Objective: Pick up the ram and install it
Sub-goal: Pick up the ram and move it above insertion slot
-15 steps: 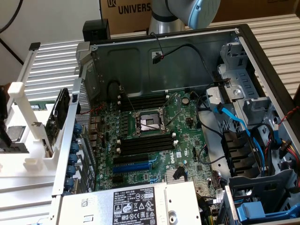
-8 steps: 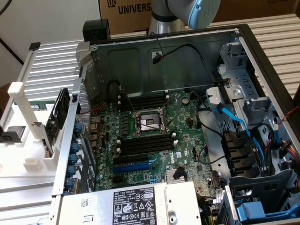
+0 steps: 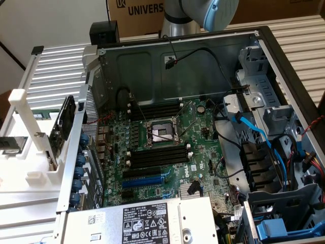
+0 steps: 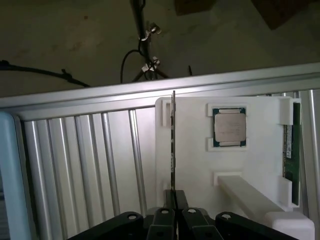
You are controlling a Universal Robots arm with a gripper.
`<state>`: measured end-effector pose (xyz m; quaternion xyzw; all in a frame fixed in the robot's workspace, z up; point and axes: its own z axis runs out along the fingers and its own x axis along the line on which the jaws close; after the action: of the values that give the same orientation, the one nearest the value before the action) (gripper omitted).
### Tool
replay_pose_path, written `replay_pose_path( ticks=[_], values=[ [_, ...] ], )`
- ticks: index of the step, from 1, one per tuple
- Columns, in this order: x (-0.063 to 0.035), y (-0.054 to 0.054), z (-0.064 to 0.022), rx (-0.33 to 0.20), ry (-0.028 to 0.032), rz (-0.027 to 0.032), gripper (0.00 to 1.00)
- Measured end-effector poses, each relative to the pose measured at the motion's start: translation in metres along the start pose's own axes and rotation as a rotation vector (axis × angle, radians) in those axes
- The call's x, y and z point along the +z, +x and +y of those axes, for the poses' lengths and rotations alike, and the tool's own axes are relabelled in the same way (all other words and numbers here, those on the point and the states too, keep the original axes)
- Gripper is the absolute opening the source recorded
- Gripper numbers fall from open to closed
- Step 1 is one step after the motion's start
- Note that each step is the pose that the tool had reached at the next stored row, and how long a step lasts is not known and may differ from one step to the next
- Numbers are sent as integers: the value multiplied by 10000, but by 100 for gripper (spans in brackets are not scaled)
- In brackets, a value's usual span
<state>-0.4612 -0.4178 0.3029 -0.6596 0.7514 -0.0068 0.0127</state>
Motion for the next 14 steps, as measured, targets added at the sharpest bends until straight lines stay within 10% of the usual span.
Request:
replay_pose_path(
  ticks=[14],
  values=[
    [-497,-99,-233,-1,183,-22,12]
  ],
)
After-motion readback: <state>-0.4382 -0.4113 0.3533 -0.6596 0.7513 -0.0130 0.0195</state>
